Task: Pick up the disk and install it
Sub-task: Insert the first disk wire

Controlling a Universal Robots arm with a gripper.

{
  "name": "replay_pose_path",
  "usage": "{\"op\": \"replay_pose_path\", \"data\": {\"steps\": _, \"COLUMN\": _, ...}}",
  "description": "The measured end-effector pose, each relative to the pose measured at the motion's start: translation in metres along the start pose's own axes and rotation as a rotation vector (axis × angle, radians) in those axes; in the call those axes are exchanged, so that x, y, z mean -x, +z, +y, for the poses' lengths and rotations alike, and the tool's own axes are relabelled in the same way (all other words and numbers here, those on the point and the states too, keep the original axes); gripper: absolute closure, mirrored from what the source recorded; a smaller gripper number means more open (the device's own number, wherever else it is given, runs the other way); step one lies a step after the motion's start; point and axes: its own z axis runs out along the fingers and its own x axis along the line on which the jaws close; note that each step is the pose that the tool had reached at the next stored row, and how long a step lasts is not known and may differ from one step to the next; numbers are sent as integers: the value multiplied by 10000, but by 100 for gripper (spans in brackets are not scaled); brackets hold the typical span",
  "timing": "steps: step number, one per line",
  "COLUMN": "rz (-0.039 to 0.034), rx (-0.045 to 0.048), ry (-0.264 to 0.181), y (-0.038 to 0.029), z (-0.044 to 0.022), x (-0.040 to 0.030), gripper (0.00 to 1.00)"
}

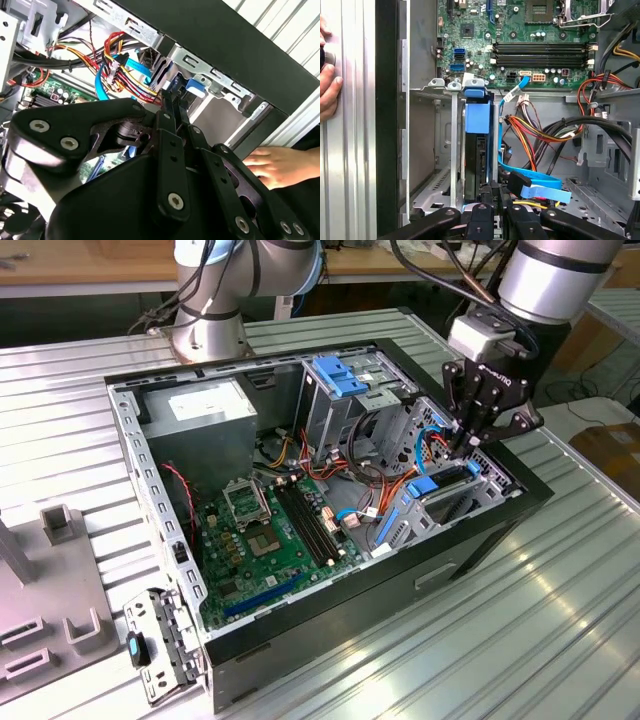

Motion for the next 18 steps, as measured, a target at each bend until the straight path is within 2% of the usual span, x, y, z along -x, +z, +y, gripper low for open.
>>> {"op": "replay_pose_path", "data": {"steps": 2, "rz": 6, "rx": 22, "ry": 221, "y": 8, "z": 0, "x": -4, "gripper": 83}}
{"op": "replay_pose_path", "data": {"steps": 5, "rz": 3, "rx": 23, "ry": 224, "y": 21, "z": 1, "x": -73, "gripper": 83}}
{"op": "replay_pose_path", "data": {"steps": 13, "rz": 1, "rx": -25, "ry": 263, "y": 28, "z": 11, "x": -76, "gripper": 83}}
{"op": "replay_pose_path", "data": {"steps": 16, "rz": -12, "rx": -49, "ry": 264, "y": 33, "z": 50, "x": -98, "gripper": 83}}
{"op": "replay_pose_path", "data": {"steps": 18, "rz": -14, "rx": -52, "ry": 264, "y": 42, "z": 54, "x": -99, "gripper": 83}}
